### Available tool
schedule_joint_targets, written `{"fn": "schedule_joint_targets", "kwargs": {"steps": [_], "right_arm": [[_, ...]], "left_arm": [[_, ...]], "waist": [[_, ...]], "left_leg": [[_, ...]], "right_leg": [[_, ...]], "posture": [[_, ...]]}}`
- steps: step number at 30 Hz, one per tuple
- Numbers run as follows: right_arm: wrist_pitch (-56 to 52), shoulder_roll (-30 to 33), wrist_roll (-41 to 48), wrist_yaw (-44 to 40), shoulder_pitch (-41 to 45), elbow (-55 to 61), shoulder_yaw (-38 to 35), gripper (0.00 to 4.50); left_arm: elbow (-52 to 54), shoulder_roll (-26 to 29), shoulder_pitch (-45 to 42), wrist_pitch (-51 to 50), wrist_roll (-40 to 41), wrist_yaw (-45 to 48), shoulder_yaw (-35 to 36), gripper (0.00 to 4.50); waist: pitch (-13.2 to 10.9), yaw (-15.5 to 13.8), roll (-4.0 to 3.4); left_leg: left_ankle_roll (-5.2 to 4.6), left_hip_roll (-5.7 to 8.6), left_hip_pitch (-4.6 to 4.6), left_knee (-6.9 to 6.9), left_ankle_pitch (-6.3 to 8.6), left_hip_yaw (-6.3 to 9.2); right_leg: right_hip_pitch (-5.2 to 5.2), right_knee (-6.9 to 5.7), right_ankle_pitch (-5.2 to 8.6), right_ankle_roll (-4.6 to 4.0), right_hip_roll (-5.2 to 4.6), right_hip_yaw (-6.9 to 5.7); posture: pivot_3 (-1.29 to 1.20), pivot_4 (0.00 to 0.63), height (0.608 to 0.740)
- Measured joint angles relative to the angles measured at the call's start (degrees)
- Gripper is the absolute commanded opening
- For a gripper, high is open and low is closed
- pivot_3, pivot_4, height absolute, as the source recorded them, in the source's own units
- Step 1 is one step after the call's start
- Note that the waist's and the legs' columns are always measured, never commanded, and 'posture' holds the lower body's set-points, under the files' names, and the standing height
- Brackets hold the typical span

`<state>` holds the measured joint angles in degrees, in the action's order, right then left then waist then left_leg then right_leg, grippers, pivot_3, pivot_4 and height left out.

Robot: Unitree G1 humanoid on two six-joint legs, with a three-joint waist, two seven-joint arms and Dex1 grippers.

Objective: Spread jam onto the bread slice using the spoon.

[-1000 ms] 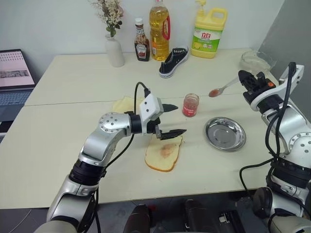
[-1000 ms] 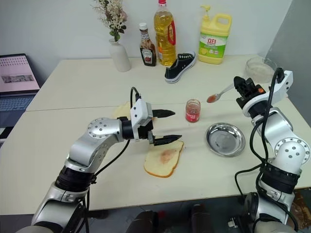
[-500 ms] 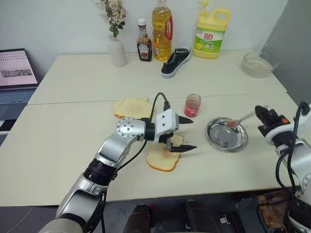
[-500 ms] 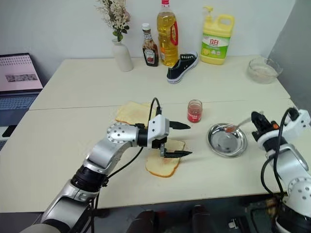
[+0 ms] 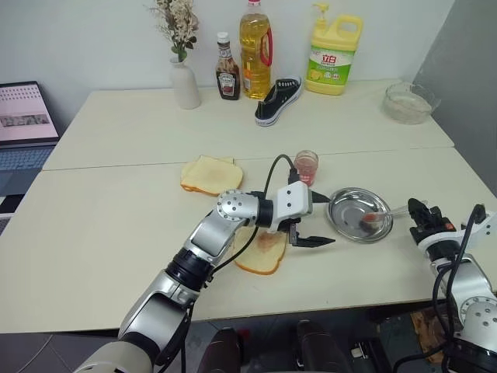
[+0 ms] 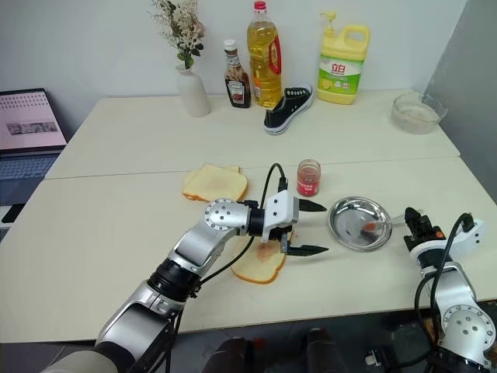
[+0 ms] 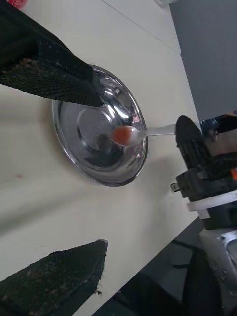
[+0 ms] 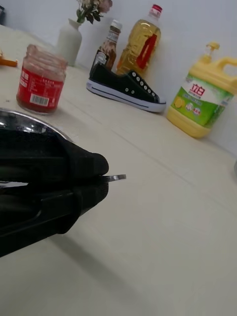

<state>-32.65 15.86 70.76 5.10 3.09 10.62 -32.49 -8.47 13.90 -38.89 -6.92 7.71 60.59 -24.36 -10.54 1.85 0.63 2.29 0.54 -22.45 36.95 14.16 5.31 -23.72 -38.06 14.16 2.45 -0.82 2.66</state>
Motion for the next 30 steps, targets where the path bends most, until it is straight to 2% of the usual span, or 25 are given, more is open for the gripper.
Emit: {"fn": "schedule_joint_targets", "kwargs": {"steps": [9,13,22,23,30], "right_arm": [[1.6,-0.1,-3.8,-4.9,3.6,-6.2,0.6,0.03],[1.5,0.2,-4.3,-6.4,4.2,-8.4,0.5,1.04],[1.4,0.1,-4.3,-6.6,4.3,-8.7,0.1,4.29],[1.4,0.1,-4.2,-6.4,4.4,-8.7,-0.1,4.48],[0.6,1.3,-3.8,-5.4,3.4,-8.1,-1.9,4.48]], "left_arm": [[0.0,0.4,0.0,0.3,-1.1,-0.2,0.0,4.5],[0.1,0.5,0.1,0.4,-1.4,-0.3,0.0,4.5],[0.8,0.5,0.3,0.9,-1.4,-0.5,0.0,4.5],[1.0,0.5,0.4,0.9,-1.4,-0.5,0.1,4.5],[1.9,1.7,0.4,-0.1,-1.1,-0.4,0.4,4.5]], "waist": [[0.0,0.0,-0.02],[0.0,0.0,-0.02],[0.0,0.0,-0.03],[0.0,0.0,-0.03],[0.0,0.0,-0.03]], "left_leg": [[0.0,0.0,0.15,-0.01,0.0,0.01],[0.0,0.0,0.19,-0.01,0.0,0.01],[0.0,-0.01,0.2,-0.01,0.0,0.02],[0.0,-0.01,0.2,-0.01,0.0,0.02],[0.0,-0.01,0.21,-0.02,0.0,0.02]], "right_leg": [[0.14,0.01,0.01,0.01,0.01,-0.01],[0.18,0.02,0.01,0.01,0.01,-0.01],[0.19,0.02,0.01,0.01,0.0,-0.01],[0.19,0.02,0.01,0.01,0.0,-0.01],[0.2,0.02,0.01,0.01,0.0,-0.01]], "posture": [[0.0,0.15,0.74],[0.0,0.15,0.74],[0.0,0.15,0.74],[0.0,0.15,0.74],[0.0,0.15,0.74]]}}
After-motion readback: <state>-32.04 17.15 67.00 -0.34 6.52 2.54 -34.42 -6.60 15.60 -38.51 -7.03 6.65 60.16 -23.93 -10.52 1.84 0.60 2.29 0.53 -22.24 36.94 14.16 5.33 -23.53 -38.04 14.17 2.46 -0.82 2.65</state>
